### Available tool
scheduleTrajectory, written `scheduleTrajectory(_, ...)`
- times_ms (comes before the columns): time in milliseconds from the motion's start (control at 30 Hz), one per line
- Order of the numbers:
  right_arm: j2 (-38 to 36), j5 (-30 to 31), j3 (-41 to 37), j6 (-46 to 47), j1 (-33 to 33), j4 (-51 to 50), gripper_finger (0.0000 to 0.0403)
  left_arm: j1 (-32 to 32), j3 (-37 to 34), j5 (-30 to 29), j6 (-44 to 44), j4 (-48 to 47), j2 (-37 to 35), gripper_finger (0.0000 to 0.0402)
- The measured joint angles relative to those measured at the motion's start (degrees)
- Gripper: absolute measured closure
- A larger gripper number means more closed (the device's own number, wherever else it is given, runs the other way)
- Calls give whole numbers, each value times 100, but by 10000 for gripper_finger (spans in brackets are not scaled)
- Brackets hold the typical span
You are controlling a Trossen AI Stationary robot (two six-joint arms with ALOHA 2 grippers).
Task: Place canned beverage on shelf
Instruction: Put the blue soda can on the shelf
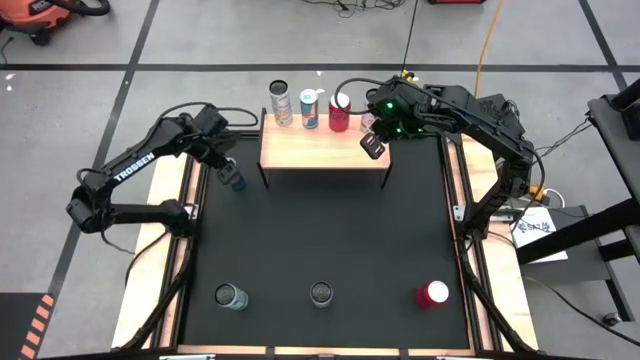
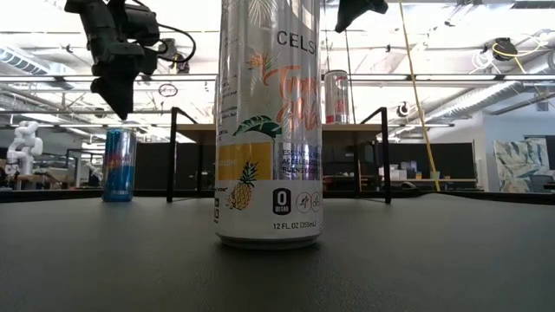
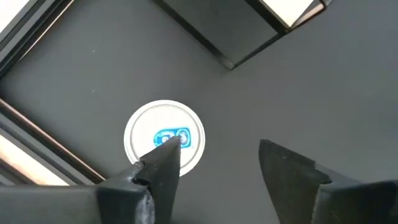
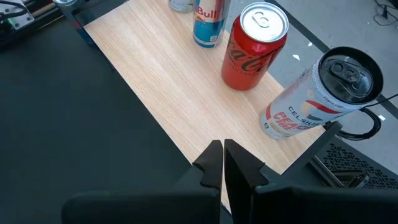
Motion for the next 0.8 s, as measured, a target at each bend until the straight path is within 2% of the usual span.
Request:
scheduleTrajectory(167, 0, 0, 0, 0, -1, -4, 403, 0, 0, 56, 101, -2, 0, 127)
scheduleTrajectory(433, 0, 1, 0, 0, 0, -7, 403, 9, -4, -294, 110, 0, 0, 13)
scheduleTrajectory(600, 0, 0, 0, -1, -1, -7, 403, 9, -25, -599, -168, -28, 13, 18)
scheduleTrajectory(800, 0, 0, 0, -1, -2, -8, 403, 9, -197, -634, -174, 47, 62, 22)
